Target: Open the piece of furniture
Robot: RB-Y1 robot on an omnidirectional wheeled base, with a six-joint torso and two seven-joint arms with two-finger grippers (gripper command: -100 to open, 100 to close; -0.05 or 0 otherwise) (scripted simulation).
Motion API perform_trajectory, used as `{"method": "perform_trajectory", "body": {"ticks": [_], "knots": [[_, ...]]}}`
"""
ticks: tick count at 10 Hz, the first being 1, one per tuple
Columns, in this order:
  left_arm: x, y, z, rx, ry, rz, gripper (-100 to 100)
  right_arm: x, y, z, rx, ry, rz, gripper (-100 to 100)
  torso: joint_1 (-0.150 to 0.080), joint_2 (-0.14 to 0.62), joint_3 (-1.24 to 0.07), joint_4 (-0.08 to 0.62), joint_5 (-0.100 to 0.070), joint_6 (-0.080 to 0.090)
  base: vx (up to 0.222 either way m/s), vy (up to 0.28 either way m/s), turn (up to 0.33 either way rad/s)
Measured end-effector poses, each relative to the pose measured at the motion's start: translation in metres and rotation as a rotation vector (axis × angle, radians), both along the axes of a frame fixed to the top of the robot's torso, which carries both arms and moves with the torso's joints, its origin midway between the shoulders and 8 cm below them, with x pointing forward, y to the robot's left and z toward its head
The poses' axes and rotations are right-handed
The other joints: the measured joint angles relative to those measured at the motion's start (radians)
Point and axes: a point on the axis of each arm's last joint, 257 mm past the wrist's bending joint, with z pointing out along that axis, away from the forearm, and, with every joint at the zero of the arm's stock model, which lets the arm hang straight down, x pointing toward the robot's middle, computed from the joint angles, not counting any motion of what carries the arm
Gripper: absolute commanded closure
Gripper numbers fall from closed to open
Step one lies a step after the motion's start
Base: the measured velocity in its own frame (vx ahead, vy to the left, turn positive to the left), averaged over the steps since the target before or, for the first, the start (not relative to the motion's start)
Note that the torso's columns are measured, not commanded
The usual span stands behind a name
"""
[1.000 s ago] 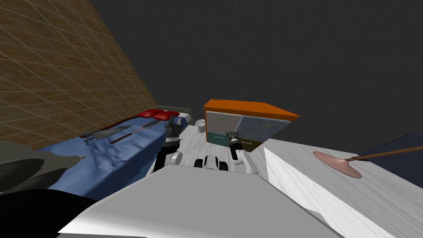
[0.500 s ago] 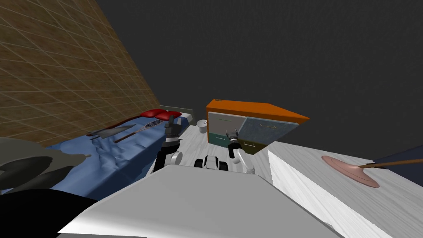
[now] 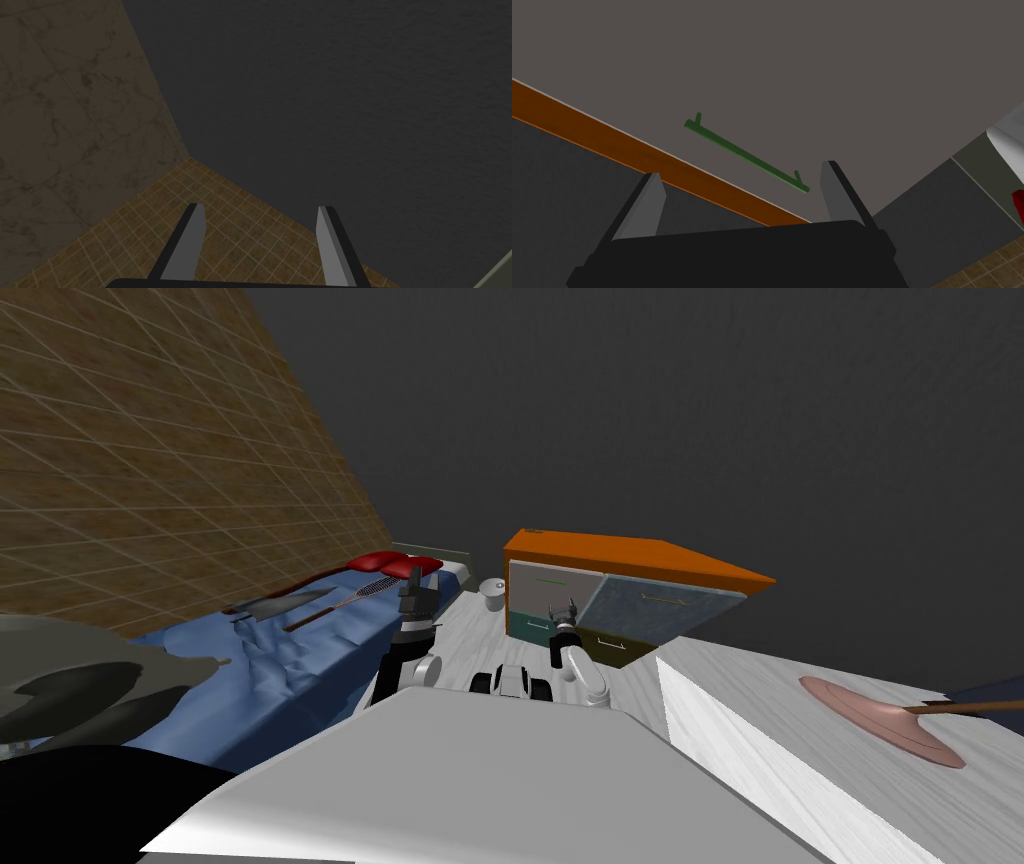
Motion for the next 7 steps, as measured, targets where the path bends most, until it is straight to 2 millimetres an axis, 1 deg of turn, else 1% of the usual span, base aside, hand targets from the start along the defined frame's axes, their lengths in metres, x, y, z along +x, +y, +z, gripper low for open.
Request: {"method": "perform_trajectory", "body": {"ticks": [3, 7], "knots": [[0.0000, 0.0000, 0.0000, 0.000, 0.000, 0.000, 0, 0.0024, -0.0048, -0.0032, -0.145, 0.007, -0.031, -100, 0.000, -0.001, 0.000, 0.000, 0.000, 0.000, 0.043, 0.031, 0.043], [0.0000, 0.0000, 0.0000, 0.000, 0.000, 0.000, 0, 0.0064, -0.0113, -0.0020, -0.320, 0.006, -0.069, -100, 0.000, 0.000, 0.000, 0.000, 0.000, 0.000, 0.038, 0.024, 0.041]]}}
